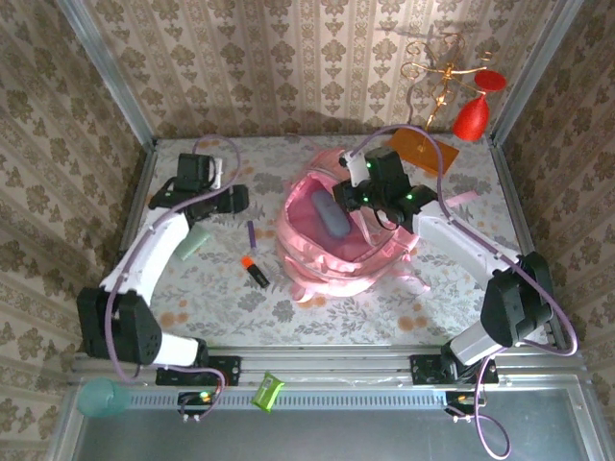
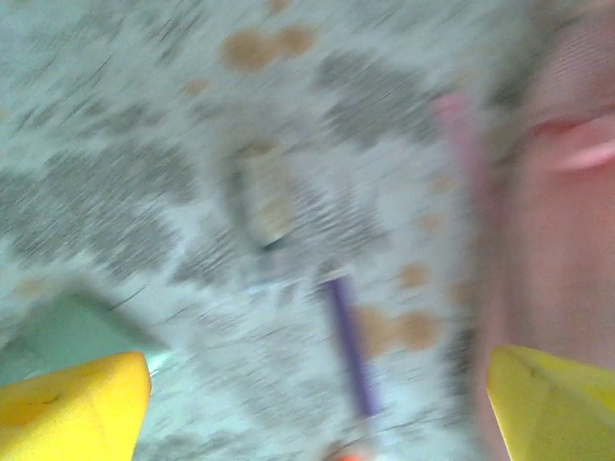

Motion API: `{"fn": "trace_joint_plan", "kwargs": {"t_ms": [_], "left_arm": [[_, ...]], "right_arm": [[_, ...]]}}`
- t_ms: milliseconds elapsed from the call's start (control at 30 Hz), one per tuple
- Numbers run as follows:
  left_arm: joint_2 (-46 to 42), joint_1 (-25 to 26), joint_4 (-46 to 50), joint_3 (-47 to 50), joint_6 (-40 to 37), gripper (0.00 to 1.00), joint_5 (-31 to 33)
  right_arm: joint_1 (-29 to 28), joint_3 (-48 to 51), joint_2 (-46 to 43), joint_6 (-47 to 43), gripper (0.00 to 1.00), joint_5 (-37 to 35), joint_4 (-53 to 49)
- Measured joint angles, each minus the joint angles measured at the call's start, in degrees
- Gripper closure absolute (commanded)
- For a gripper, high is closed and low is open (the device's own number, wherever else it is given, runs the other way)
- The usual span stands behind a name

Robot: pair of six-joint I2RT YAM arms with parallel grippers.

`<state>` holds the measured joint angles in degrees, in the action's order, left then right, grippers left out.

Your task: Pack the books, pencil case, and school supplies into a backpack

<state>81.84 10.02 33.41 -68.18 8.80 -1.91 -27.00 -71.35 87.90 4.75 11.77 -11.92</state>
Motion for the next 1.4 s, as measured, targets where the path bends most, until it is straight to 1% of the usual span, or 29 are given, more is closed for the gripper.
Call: {"fn": "trace_joint_plan", "kwargs": {"t_ms": [100,167,267,367,533,667,800,900,1133,1233,1400], "left_arm": [[5.9,-5.5,4.5,-1.6,-5.2,0.01,3.7],[9.1,-8.0,6.2,-1.9,-6.6,0.0,6.6],[13.2,-10.2,8.8,-2.4,-7.0,0.0,9.9],[15.8,-11.3,10.7,-3.0,-7.7,0.0,10.8],[20.2,-13.4,13.7,-5.7,-10.0,0.0,7.7],[24.1,-16.0,14.4,-7.7,-11.4,0.0,5.3],[27.9,-18.0,15.0,-10.8,-11.9,0.0,1.6],[30.6,-18.5,15.1,-12.9,-12.1,0.0,-0.5],[30.7,-18.0,15.9,-12.6,-11.8,0.01,-6.1],[28.4,-16.0,15.3,-9.8,-10.0,0.01,-7.2],[20.5,-10.1,15.8,-5.0,-6.6,0.0,-8.9]], "right_arm": [[0.0,1.9,-0.6,0.0,1.0,0.6,2.4],[0.0,3.7,-1.2,0.0,1.0,1.2,4.7],[0.0,5.8,-1.6,0.1,1.0,2.3,7.4],[0.0,6.2,-1.6,-0.1,1.0,2.5,8.2],[0.3,7.1,-2.3,-0.1,1.0,2.6,9.1],[0.3,7.4,-2.7,-0.3,1.0,2.9,9.2],[0.5,7.8,-2.8,-0.5,1.0,3.0,9.6],[0.6,7.8,-2.8,-0.5,1.0,3.2,9.6],[0.7,7.8,-2.8,-0.5,1.0,3.4,9.7],[0.7,7.8,-2.8,-0.5,1.0,3.6,9.7],[0.7,7.8,-2.8,-0.5,1.0,3.7,9.7]]}}
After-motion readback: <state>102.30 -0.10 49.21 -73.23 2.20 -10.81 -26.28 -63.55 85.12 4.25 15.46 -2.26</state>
